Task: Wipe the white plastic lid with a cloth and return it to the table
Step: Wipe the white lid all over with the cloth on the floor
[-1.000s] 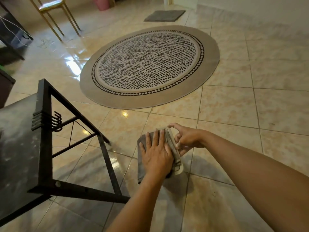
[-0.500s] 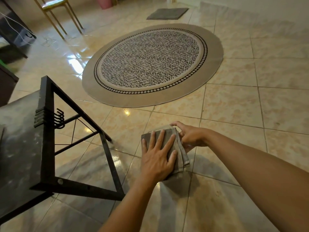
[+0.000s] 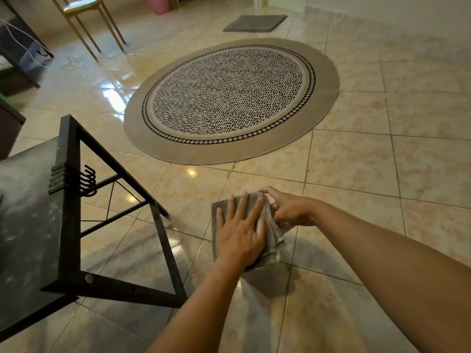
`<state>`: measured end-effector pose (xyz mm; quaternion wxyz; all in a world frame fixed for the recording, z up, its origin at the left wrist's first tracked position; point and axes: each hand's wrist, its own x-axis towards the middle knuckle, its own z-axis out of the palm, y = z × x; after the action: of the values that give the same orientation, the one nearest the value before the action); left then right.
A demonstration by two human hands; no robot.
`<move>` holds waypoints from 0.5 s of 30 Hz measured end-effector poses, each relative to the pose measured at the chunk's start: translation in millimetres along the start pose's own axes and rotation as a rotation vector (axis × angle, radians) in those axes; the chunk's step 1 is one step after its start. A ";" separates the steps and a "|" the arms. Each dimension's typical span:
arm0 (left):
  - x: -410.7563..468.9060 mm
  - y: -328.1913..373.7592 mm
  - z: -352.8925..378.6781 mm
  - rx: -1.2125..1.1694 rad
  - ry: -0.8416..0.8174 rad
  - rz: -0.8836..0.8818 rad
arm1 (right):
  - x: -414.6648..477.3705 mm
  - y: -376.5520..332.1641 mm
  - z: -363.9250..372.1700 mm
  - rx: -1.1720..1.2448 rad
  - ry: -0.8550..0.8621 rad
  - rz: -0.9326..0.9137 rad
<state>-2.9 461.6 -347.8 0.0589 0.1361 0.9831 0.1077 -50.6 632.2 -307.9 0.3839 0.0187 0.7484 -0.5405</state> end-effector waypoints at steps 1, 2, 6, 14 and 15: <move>2.1 -6.6 -4.0 -0.026 -0.006 -0.039 | 0.5 0.2 0.5 -0.002 0.010 0.005; 1.3 -13.4 -6.2 -0.051 -0.004 -0.078 | 1.2 0.2 0.6 0.000 0.019 0.009; -22.0 -8.4 2.5 -0.053 -0.003 -0.058 | 3.4 -0.8 -0.6 0.012 0.004 0.007; 10.1 -3.0 -4.9 -0.046 -0.015 -0.122 | 1.3 -2.1 1.7 -0.003 0.004 0.003; 7.4 -1.3 -4.6 -0.064 -0.019 -0.150 | 1.7 -2.6 1.7 -0.004 0.002 0.003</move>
<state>-11.0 461.6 -344.4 0.0803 0.0613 0.9860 0.1330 -52.0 629.1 -307.1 0.3841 0.0199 0.7500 -0.5382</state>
